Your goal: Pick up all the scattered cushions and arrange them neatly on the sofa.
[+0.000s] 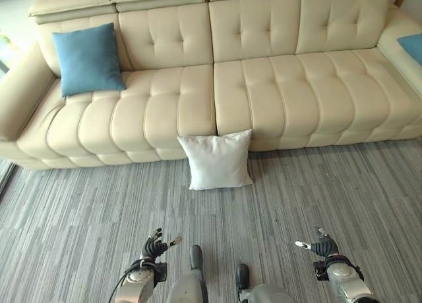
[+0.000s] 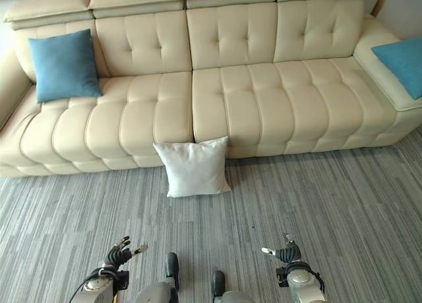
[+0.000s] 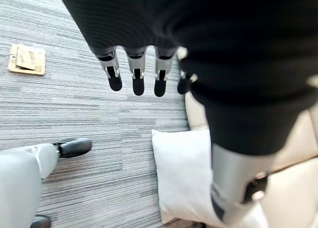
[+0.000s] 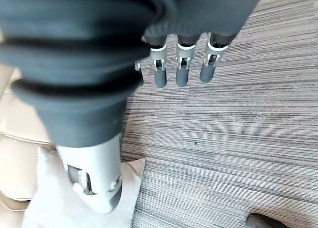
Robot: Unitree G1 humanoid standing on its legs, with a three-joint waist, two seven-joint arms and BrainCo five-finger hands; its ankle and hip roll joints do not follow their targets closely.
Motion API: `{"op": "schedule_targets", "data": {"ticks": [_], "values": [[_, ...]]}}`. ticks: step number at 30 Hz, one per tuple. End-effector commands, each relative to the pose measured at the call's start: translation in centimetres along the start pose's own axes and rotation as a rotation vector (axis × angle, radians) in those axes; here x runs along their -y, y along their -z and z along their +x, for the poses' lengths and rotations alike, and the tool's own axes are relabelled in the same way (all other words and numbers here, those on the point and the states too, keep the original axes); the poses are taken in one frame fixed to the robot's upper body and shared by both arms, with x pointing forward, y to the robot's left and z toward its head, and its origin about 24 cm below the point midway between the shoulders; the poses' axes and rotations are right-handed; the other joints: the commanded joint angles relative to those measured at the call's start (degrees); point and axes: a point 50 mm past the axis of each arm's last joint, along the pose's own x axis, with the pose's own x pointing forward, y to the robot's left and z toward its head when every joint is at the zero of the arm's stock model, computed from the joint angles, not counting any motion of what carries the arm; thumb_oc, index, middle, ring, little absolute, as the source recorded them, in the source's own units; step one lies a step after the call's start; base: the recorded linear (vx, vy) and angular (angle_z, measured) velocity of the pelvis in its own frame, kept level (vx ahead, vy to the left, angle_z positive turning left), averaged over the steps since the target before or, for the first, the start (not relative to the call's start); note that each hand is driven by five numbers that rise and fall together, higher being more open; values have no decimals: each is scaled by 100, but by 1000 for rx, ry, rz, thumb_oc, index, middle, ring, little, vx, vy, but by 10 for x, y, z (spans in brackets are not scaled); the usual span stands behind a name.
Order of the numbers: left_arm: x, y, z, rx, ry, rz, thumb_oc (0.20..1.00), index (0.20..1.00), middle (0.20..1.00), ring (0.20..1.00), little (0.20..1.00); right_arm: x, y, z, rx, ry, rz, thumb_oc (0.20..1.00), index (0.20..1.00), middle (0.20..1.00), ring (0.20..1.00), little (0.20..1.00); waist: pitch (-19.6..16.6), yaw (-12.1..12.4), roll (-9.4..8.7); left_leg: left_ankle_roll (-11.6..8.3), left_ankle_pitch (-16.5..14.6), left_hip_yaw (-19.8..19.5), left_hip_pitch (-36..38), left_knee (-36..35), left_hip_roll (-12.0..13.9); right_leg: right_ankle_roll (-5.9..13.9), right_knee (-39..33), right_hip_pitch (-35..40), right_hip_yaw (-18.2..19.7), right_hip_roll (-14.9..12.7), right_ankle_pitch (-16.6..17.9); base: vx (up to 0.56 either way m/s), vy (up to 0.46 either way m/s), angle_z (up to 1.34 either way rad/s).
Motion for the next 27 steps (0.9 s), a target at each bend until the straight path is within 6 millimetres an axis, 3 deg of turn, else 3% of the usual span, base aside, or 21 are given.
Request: {"op": "schedule_targets", "data": {"ticks": [1,5,6,9,11,14,16,19,20,22,27], "values": [[-14,-7,-1,50,-47,7,1000,1000,1000,1000,1000,17,-8,1,48,50,-7,1000,1000,1000,1000,1000,-91,186,-89,156,25,282,48,197,-78,806,459,253,312,-417,-851,401,172,-28],[-16,-3,-2,36,-54,6,1000,1000,1000,1000,1000,14,-9,1,49,34,-22,1000,1000,1000,1000,1000,-243,242,-53,182,193,267,177,114,-71,882,420,454,487,-476,-911,309,176,-55],[-21,0,-2,27,-61,29,1000,1000,1000,1000,1000,7,-11,2,53,8,-28,1000,1000,1000,1000,1000,-392,279,-144,317,0,283,231,337,-178,1005,601,448,616,-682,-913,460,305,-80],[-24,-1,-1,22,-70,34,1000,1000,1000,1000,1000,2,-9,2,36,-14,-43,1000,1000,1000,1000,1000,-428,299,-211,576,-343,323,539,365,-386,1214,1588,79,704,-868,-709,314,253,-15],[-26,-3,0,29,-73,41,1000,1000,1000,1000,1000,-1,-10,2,41,-19,-27,1000,1000,1000,1000,1000,-396,254,-166,686,-447,372,723,295,-427,1347,2336,-341,736,-884,-325,124,148,-9],[-28,-5,1,30,-76,46,1000,1000,1000,1000,1000,-5,-8,1,34,-29,-17,1000,1000,1000,1000,1000,-348,197,-92,739,-518,386,983,139,-441,1361,2898,-740,697,-884,-117,134,88,6],[-28,-10,2,47,-73,45,1000,1000,1000,1000,1000,-8,-8,1,29,-37,-6,1000,1000,1000,1000,1000,-284,97,44,719,-600,399,1277,-12,-371,1203,2723,-1174,380,-851,-248,215,25,4],[-25,-17,4,70,-66,41,1000,1000,1000,1000,1000,-7,-13,3,42,-27,-2,1000,1000,1000,1000,1000,-160,-49,82,651,-685,345,1490,-34,-347,1144,1873,-1440,162,-750,-297,184,-87,-10],[-24,-21,5,84,-67,36,1000,1000,1000,1000,1000,-5,-14,2,47,-19,-9,1000,1000,1000,1000,1000,-107,-132,38,604,-736,299,1606,-16,-363,1210,1249,-1549,194,-740,-108,208,-161,13],[-24,-24,4,106,-64,39,1000,1000,1000,1000,1000,-3,-14,2,49,-11,-7,1000,1000,1000,1000,1000,-86,-169,-3,568,-779,254,1672,14,-354,1249,957,-1467,321,-736,-41,158,-173,0],[-19,-18,4,77,-58,23,1000,1000,1000,1000,1000,-1,-9,2,32,-1,14,1000,1000,1000,1000,1000,-302,-181,-21,453,-853,247,1837,27,-244,1078,726,-1066,346,-649,-39,159,-187,23]]}}
